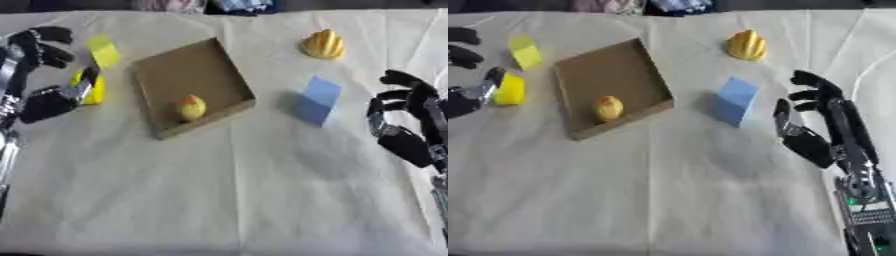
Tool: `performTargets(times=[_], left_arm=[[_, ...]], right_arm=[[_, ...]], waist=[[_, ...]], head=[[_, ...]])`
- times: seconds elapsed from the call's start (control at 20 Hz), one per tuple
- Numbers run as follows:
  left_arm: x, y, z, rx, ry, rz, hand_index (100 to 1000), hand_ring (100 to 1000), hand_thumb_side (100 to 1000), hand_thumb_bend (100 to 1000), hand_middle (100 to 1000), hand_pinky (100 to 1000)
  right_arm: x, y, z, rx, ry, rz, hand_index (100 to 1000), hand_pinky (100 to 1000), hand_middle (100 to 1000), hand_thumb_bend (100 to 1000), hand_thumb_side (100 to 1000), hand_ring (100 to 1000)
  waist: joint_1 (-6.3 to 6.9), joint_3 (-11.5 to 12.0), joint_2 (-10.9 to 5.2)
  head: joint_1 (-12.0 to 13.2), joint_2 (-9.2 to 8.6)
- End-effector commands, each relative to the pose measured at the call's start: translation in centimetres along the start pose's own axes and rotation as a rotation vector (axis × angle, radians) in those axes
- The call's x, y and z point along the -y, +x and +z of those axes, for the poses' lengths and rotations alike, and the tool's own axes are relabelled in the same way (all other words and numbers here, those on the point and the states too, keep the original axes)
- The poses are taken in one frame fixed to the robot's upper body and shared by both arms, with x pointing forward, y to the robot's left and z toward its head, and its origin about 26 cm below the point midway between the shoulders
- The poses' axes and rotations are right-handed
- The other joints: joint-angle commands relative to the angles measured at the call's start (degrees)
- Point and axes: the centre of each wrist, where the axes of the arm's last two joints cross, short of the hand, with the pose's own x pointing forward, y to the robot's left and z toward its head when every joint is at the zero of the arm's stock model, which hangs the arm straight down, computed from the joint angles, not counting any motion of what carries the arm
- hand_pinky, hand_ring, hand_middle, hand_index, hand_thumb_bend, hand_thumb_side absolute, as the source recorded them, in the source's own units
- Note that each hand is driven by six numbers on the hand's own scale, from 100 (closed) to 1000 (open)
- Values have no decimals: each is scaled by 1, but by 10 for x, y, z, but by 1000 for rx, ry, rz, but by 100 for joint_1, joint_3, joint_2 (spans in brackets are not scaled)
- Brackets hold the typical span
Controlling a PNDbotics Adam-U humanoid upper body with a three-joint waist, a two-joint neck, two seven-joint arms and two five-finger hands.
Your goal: Pick up objects on the table and place them in the box.
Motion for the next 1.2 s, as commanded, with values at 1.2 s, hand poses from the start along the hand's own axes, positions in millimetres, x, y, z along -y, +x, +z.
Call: performTargets(times=[1.2], left_arm=[[-49, -95, -112, -519, -239, -311, 842, 714, 205, 495, 755, 729]], right_arm=[[-2, 0, 4, 16, 72, 14, 891, 676, 805, 100, 350, 733]], waist=[[152, -531, -286]], head=[[295, 33]])
